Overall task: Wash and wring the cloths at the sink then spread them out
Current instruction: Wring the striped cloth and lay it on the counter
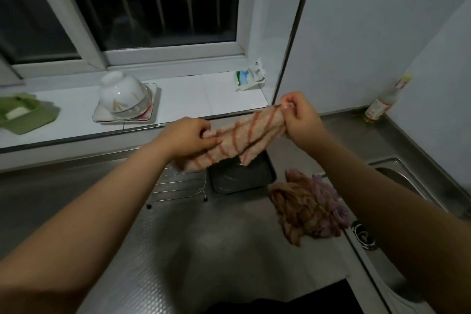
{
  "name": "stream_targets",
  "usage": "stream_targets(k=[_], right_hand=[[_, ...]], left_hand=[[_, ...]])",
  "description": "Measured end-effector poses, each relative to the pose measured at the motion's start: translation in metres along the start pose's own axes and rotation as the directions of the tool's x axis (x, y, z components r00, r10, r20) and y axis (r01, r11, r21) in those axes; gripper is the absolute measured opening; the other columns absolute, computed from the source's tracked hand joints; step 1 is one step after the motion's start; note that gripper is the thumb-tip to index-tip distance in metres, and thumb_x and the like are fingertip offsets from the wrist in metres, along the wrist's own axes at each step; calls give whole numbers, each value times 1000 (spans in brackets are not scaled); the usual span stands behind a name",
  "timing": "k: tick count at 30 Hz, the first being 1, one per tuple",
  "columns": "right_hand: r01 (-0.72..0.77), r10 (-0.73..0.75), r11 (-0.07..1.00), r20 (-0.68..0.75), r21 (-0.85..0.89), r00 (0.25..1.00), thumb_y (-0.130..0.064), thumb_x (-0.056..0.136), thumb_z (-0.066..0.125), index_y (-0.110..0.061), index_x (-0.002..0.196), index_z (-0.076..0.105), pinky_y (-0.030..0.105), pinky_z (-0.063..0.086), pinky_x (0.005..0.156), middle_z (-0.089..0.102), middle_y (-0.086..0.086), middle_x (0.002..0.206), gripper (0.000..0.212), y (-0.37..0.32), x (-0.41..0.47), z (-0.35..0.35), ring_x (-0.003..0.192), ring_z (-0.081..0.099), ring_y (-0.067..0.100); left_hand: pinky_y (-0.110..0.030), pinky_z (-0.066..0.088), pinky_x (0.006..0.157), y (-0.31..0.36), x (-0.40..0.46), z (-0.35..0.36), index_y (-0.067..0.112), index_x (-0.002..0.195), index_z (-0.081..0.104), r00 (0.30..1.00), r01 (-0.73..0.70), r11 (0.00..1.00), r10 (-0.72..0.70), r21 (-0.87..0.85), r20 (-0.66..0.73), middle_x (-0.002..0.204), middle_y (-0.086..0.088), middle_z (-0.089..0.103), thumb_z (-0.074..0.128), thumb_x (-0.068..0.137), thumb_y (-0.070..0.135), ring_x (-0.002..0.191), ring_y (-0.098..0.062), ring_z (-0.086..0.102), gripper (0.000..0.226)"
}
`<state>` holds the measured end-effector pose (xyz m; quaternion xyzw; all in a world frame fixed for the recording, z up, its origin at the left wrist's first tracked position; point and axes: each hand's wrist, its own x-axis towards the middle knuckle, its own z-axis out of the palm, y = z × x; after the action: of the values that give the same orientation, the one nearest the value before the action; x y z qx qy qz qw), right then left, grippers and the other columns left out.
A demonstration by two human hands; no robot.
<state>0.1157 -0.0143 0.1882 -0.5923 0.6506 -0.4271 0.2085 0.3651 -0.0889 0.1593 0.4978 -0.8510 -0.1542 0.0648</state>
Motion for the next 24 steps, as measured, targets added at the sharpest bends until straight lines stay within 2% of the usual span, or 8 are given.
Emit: stream_targets(k=[1,3,6,9,12,16,20,24], right_hand=[[79,-80,995,-17,-68,997,-20,101,39,-17,103,49,31,49,61,53,-6,77,12,-1,-2,6,67,54,12],[200,-212,969,-74,-148,974,-19,101,38,-18,101,47,36,49,59,56,2,75,9,-3,-4,16,65,57,21],[280,-303,950,-199,-134,932,-19,101,37,-12,103,48,42,50,54,55,4,70,13,-3,-1,28,59,56,23],[220,-238,966,-132,-140,962,-23,101,34,-15,104,45,42,50,56,48,-5,68,14,4,5,42,59,54,20],[119,-119,981,11,-151,993,-23,101,38,-21,100,46,37,50,58,50,-3,69,8,10,8,49,60,54,16],[-38,40,998,64,-42,997,-34,93,56,-20,89,56,24,46,66,55,-10,79,14,4,21,48,74,53,4],[-157,217,974,480,-163,850,-38,86,64,-26,85,62,24,51,66,59,-5,90,12,2,37,45,84,58,13],[-200,204,978,527,-65,825,-30,89,63,-20,94,66,22,49,64,59,-1,95,12,10,51,55,86,59,16]], left_hand=[[-31,37,57,-5,0,-1,18,72,52,997,52,994,-47,94,-53,67,3,55,57,88,54,69,-21,54,39],[-32,32,57,-15,-3,0,16,76,52,948,113,993,-121,-42,-294,71,1,55,58,89,38,72,-26,53,27],[-33,35,59,-32,-14,18,12,87,55,792,-79,971,-77,-227,-605,82,-2,57,60,78,13,73,-23,50,10],[-33,41,63,-52,-12,33,19,83,55,963,-9,925,-95,-380,-253,76,2,56,67,79,23,72,-21,53,13],[-28,43,60,-63,-10,26,20,70,57,987,154,806,-98,-572,127,64,2,56,77,79,34,60,-13,53,26],[-19,40,36,-77,-13,-2,9,85,66,957,272,615,-94,-740,274,59,-5,63,73,82,36,39,-12,53,28],[-18,35,32,-89,-11,-20,7,98,70,966,250,626,-105,-738,238,57,3,59,67,85,39,35,-8,46,35],[-18,30,35,-104,-8,-21,23,94,73,958,284,654,-172,-701,228,61,8,60,74,76,46,38,-7,44,29]])
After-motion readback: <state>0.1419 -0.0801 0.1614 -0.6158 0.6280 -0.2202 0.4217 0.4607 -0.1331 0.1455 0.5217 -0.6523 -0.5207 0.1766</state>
